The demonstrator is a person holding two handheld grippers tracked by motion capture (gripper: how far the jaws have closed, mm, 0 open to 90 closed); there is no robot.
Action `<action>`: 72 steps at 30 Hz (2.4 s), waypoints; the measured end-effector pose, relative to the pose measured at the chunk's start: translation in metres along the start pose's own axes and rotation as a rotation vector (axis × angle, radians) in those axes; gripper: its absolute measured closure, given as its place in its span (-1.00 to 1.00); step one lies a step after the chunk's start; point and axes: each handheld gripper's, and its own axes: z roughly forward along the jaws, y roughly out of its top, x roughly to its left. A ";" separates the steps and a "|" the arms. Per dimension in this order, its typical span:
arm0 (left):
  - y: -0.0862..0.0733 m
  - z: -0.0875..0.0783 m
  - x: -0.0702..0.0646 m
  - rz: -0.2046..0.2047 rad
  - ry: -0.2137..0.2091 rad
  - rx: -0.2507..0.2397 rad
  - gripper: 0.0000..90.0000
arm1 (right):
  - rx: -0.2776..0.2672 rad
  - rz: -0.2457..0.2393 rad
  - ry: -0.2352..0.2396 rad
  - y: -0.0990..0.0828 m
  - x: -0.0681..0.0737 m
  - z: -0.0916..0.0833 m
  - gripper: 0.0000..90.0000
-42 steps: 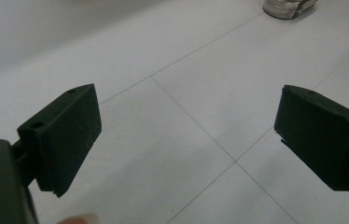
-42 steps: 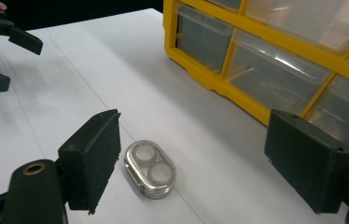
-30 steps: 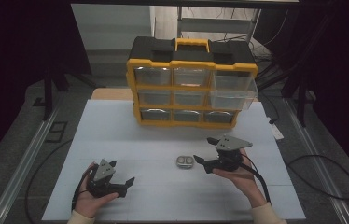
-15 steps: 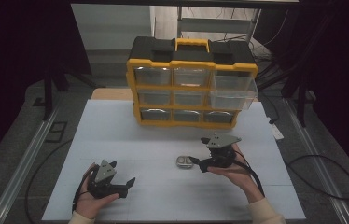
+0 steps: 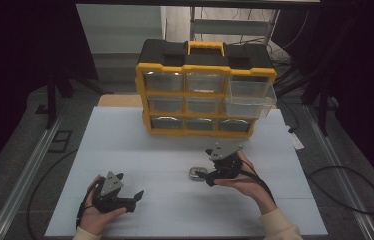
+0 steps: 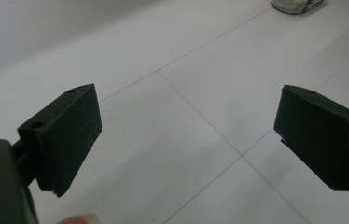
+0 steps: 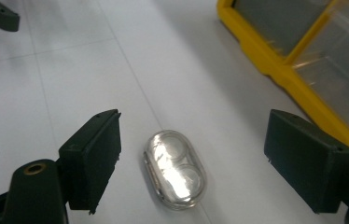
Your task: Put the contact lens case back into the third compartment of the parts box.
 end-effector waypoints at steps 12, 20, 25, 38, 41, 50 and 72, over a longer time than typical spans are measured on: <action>-0.001 0.000 -0.004 0.003 -0.005 0.002 -0.82 | 0.111 0.008 0.109 0.000 -0.004 0.024 -0.63; -0.001 -0.001 -0.005 0.005 -0.004 0.002 -0.82 | 0.182 0.007 0.159 -0.003 -0.007 0.039 -0.63; 0.000 0.000 -0.005 0.007 -0.002 0.002 -0.83 | 0.224 0.011 0.166 -0.004 -0.010 0.044 -0.62; 0.001 0.001 -0.004 0.009 -0.004 0.002 -0.83 | 0.318 0.024 0.171 -0.013 -0.011 0.065 -0.55; 0.000 0.001 -0.004 0.007 -0.006 0.004 -0.83 | 0.327 0.027 0.170 -0.014 -0.012 0.067 -0.42; -0.001 0.001 -0.003 0.004 -0.008 0.006 -0.82 | 0.311 0.006 0.180 -0.014 -0.013 0.063 -0.03; 0.000 0.000 -0.002 0.010 -0.006 -0.004 -0.82 | 0.188 0.050 0.098 0.000 -0.008 0.033 0.03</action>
